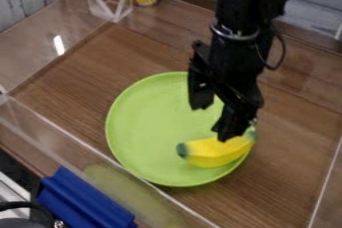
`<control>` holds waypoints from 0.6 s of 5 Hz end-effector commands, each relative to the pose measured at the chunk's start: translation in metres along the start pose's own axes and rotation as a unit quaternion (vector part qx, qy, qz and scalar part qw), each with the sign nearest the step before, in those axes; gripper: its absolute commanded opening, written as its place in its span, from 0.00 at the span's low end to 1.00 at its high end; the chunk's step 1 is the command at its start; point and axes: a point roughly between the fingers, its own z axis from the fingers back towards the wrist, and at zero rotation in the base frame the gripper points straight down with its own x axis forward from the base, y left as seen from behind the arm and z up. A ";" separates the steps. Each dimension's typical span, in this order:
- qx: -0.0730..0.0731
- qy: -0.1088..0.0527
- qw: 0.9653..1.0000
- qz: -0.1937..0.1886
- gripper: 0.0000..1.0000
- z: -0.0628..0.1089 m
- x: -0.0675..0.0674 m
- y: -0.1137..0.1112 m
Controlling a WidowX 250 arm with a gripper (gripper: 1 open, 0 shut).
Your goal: Remove the banana from inside the green plate and put it on the table
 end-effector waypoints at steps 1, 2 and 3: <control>0.008 -0.024 1.000 -0.018 1.00 -0.005 0.005 -0.003; 0.008 -0.026 0.999 -0.034 1.00 -0.018 0.007 -0.006; 0.007 -0.027 0.998 -0.050 1.00 -0.031 0.009 -0.007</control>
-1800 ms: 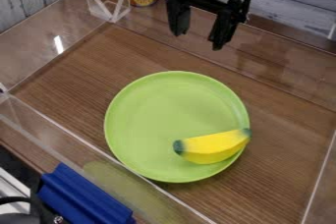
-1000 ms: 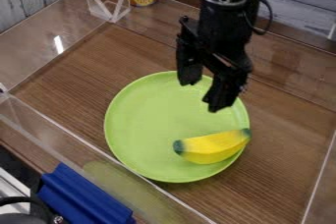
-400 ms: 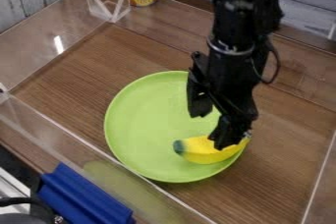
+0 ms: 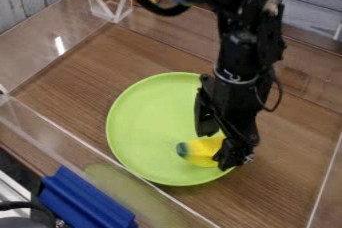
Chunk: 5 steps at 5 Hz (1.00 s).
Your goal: Remove the banana from inside the green plate and put it on the table
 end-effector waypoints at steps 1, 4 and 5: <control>0.002 -0.014 1.000 -0.017 1.00 -0.002 0.005 0.000; -0.002 -0.019 1.000 -0.013 0.00 -0.007 0.006 0.001; -0.003 -0.022 1.000 -0.009 0.00 -0.007 0.007 0.002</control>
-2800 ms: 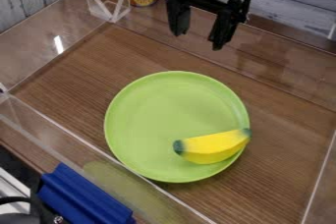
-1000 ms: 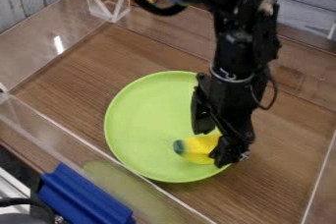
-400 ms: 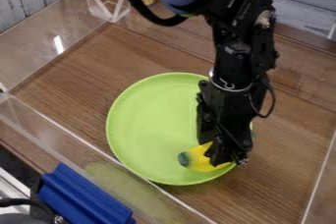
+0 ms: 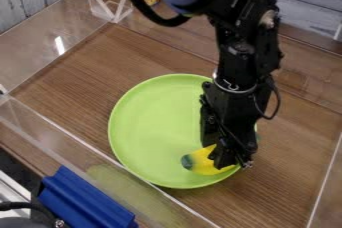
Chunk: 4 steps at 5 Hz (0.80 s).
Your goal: Remove the banana from inside the green plate and put it on the table
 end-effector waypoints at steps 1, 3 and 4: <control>0.002 -0.014 1.000 0.008 0.00 0.004 0.005 0.003; 0.001 -0.017 1.000 0.012 0.00 0.005 0.006 0.005; 0.000 -0.018 1.000 0.013 0.00 0.007 0.006 0.005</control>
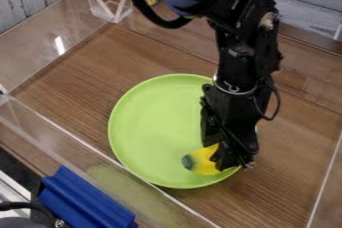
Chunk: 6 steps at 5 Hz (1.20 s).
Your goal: Remove the banana from inside the green plate and put it on the table
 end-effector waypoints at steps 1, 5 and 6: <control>0.006 -0.020 1.000 0.005 0.00 0.011 0.007 0.005; 0.004 -0.016 1.000 0.011 0.00 0.018 0.004 0.007; 0.004 -0.014 1.000 0.012 0.00 0.020 0.003 0.007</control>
